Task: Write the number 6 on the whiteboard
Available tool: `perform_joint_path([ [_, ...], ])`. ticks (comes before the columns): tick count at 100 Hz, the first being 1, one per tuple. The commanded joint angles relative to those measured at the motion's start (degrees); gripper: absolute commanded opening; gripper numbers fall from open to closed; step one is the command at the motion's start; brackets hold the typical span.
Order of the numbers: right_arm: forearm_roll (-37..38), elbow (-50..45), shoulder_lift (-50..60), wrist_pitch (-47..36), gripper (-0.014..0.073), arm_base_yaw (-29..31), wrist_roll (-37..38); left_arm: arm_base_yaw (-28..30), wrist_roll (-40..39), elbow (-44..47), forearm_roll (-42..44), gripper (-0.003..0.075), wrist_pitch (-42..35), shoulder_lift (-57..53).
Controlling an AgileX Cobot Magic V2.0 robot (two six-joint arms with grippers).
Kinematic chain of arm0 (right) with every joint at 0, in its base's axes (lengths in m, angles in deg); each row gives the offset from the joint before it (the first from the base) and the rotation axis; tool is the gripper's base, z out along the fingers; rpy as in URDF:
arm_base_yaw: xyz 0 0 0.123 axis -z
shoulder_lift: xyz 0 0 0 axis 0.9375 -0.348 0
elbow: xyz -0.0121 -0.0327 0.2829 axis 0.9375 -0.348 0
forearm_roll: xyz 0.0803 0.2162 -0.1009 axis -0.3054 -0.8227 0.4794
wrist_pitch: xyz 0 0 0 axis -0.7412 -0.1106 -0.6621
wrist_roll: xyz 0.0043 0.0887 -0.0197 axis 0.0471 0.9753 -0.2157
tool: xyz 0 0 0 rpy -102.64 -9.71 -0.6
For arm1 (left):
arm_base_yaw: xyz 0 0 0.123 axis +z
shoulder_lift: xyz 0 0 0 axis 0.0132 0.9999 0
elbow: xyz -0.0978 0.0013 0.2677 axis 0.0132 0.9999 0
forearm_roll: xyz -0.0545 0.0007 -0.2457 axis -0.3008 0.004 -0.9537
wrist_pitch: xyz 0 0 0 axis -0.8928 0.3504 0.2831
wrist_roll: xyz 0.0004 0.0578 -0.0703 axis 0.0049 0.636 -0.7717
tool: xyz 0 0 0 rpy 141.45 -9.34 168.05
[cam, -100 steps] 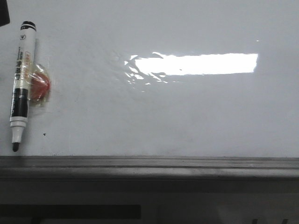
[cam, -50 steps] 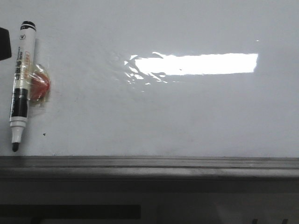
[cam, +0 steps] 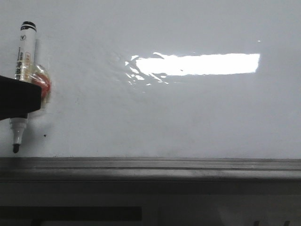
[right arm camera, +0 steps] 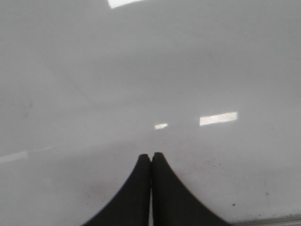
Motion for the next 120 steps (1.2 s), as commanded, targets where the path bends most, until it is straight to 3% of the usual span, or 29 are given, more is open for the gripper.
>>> perform_joint_path([
  [1, -0.1, 2.2, -1.0, -4.6, -0.0053, 0.2, -0.3, -0.2, -0.5, -1.7, -0.7, 0.0485, -4.1, 1.9],
  [20, -0.1, 2.2, -1.0, -4.6, -0.0053, 0.2, -0.3, -0.2, -2.0, -1.7, -0.7, 0.0481, -4.1, 4.1],
  [27, -0.1, 2.2, -1.0, -4.6, -0.0053, 0.2, -0.3, -0.2, -2.0, -1.7, -0.9, 0.0441, -4.1, 4.6],
  [58, -0.2, 2.2, -1.0, -4.6, -0.0054, 0.2, -0.3, -0.2, -2.0, -1.7, -4.1, -0.0015, -4.3, 8.8],
  [76, -0.2, 2.3, -1.0, -4.4, -0.0053, -0.1, -0.3, -0.2, -2.0, -1.9, -4.0, -0.0019, -4.1, 8.6],
  [87, -0.2, 4.7, -1.0, 0.7, -0.0053, -3.6, -1.0, -0.2, -2.0, -3.1, -2.7, -0.0019, -2.2, 6.8],
  [101, -0.3, 7.0, -1.0, 5.9, -0.0054, -10.3, -8.7, -0.2, -2.0, -6.4, 5.0, -0.0019, 5.5, 3.0],
  [120, -3.0, 9.4, -1.0, 6.8, -0.0053, -19.4, -12.5, -0.2, -1.9, -10.6, 17.2, -0.0019, 14.9, -0.1],
])
